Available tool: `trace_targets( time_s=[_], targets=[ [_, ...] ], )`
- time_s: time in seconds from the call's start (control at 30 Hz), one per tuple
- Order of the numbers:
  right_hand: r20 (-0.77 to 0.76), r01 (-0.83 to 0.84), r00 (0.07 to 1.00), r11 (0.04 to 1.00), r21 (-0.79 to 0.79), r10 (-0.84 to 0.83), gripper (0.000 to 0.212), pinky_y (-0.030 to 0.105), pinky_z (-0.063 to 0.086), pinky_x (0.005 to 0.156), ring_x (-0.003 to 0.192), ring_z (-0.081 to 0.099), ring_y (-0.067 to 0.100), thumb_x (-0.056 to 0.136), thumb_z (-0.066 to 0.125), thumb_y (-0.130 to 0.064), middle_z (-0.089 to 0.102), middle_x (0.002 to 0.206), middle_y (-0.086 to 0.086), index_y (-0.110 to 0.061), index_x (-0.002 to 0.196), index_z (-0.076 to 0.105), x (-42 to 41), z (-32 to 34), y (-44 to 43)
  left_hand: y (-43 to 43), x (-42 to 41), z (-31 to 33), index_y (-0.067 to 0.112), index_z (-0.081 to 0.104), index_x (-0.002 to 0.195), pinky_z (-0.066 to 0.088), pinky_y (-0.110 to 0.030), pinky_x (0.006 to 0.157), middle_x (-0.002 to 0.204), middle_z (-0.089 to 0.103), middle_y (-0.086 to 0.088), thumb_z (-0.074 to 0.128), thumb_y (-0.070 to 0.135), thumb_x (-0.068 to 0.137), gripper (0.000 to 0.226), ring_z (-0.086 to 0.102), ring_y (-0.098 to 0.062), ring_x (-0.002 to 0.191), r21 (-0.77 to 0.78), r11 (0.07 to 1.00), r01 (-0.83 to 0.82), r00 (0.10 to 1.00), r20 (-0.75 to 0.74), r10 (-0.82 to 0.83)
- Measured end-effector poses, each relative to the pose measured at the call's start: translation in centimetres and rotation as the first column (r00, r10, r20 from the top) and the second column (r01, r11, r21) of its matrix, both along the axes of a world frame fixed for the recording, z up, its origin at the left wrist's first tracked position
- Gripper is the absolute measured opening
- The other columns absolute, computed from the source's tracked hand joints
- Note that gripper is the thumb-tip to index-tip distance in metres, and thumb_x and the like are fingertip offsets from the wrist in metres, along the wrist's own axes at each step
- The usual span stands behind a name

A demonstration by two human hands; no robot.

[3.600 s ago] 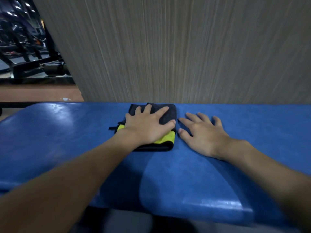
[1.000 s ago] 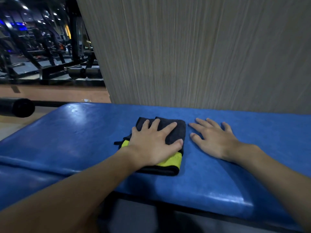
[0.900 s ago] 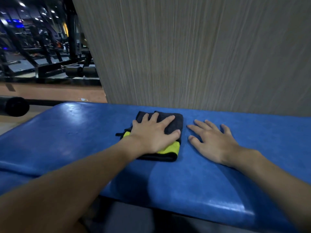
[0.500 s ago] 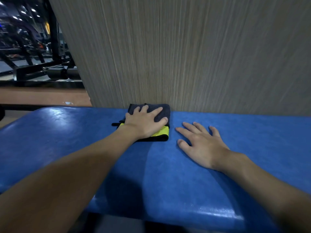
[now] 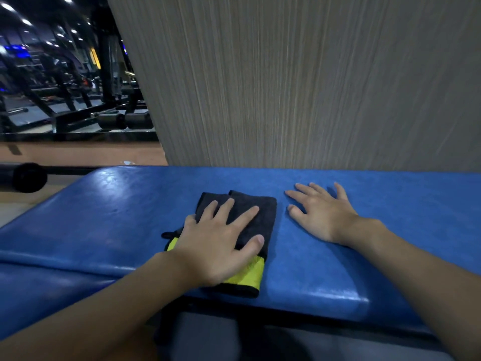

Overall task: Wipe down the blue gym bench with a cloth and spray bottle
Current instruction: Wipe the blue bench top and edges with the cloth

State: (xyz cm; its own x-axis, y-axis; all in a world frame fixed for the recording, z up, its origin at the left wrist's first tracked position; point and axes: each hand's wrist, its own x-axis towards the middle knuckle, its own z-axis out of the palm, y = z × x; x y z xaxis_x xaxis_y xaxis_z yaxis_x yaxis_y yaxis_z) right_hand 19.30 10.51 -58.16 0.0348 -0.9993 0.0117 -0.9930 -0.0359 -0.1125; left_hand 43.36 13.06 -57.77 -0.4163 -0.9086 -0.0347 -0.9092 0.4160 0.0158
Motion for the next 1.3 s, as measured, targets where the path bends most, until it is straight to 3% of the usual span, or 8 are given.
trace_targets(
  time_s=[0.13,0.2,0.33,0.7,0.97,1.1,1.23,1.3],
  targets=[
    [0.026,-0.008,1.0,0.995,-0.102,0.011,0.053,0.057,-0.004,0.12,0.153,0.008,0.014,0.101,0.034,-0.046,0.021,0.164,-0.008,-0.032,0.152,0.033,1.0,0.8,-0.5,-0.4,-0.5,0.1,0.059,-0.007,0.15,0.008,-0.061,0.119,0.168,-0.004,0.008,0.0,0.085,0.07,0.084,-0.008,-0.022,0.154,-0.022,1.0,-0.005,0.999,-0.035,0.004],
    [0.084,-0.005,0.996,0.997,-0.082,0.012,0.054,0.057,-0.001,0.121,0.153,0.008,0.013,0.102,0.033,-0.046,0.019,0.165,-0.009,-0.034,0.154,0.028,1.4,0.8,-0.9,-1.6,-1.2,-0.2,0.059,-0.001,0.15,0.011,-0.06,0.118,0.168,0.001,0.007,0.002,0.085,0.068,0.086,-0.003,-0.024,0.154,-0.008,1.0,-0.027,0.999,-0.046,0.026],
    [0.046,-0.028,0.999,0.999,0.015,0.028,0.055,0.057,0.0,0.12,0.153,0.003,0.014,0.102,0.026,-0.049,0.011,0.166,-0.008,-0.036,0.156,0.021,1.8,-0.3,-1.5,-5.1,-2.2,-0.3,0.059,0.005,0.15,0.015,-0.061,0.116,0.168,0.008,0.006,0.007,0.084,0.069,0.085,0.005,-0.026,0.153,-0.019,0.998,-0.054,0.996,-0.068,0.053],
    [0.048,-0.04,0.998,0.999,0.002,0.04,0.057,0.054,-0.002,0.121,0.153,-0.003,0.013,0.1,0.018,-0.052,0.005,0.166,-0.011,-0.039,0.155,0.017,1.5,-0.9,-1.8,-17.7,-5.5,-0.1,0.057,0.019,0.149,0.023,-0.068,0.108,0.161,0.025,0.001,0.02,0.08,0.082,0.071,0.021,-0.032,0.147,-0.035,0.99,-0.138,0.981,-0.145,0.131],
    [0.072,-0.026,0.997,1.0,-0.007,0.026,0.057,0.051,-0.002,0.121,0.152,0.0,0.011,0.099,0.022,-0.053,0.008,0.166,-0.013,-0.041,0.155,0.02,1.4,-0.9,-1.7,-13.6,-3.6,-0.5,0.056,0.012,0.153,0.016,-0.065,0.113,0.168,0.011,0.003,0.021,0.078,0.089,0.068,0.009,-0.029,0.153,-0.038,0.994,-0.107,0.989,-0.109,0.102],
    [0.072,-0.015,0.997,1.0,0.003,0.015,0.057,0.052,0.0,0.121,0.152,0.003,0.012,0.1,0.024,-0.054,0.011,0.166,-0.012,-0.04,0.154,0.022,1.5,-0.7,-1.6,-8.2,-1.3,-0.5,0.056,0.01,0.153,0.019,-0.061,0.114,0.168,0.01,0.003,0.019,0.078,0.089,0.068,0.007,-0.026,0.153,-0.053,0.996,-0.073,0.995,-0.072,0.07],
    [0.068,-0.017,0.998,1.0,0.003,0.017,0.055,0.053,0.002,0.121,0.152,0.006,0.014,0.101,0.025,-0.053,0.013,0.166,-0.01,-0.039,0.155,0.024,1.7,-0.4,-1.3,-2.7,1.2,-0.3,0.058,0.0,0.152,0.018,-0.058,0.117,0.169,0.003,0.005,0.005,0.082,0.077,0.079,0.001,-0.024,0.155,-0.018,0.999,-0.045,0.999,-0.025,0.045],
    [0.059,-0.016,0.998,1.0,0.003,0.016,0.055,0.055,0.002,0.12,0.152,0.008,0.016,0.102,0.025,-0.051,0.015,0.165,-0.008,-0.037,0.154,0.026,1.9,-0.2,-1.0,-0.9,2.0,-0.1,0.058,-0.003,0.151,0.015,-0.058,0.118,0.169,-0.002,0.006,0.01,0.081,0.083,0.073,-0.003,-0.023,0.155,-0.011,0.999,-0.04,0.999,-0.012,0.04]
  ],
)
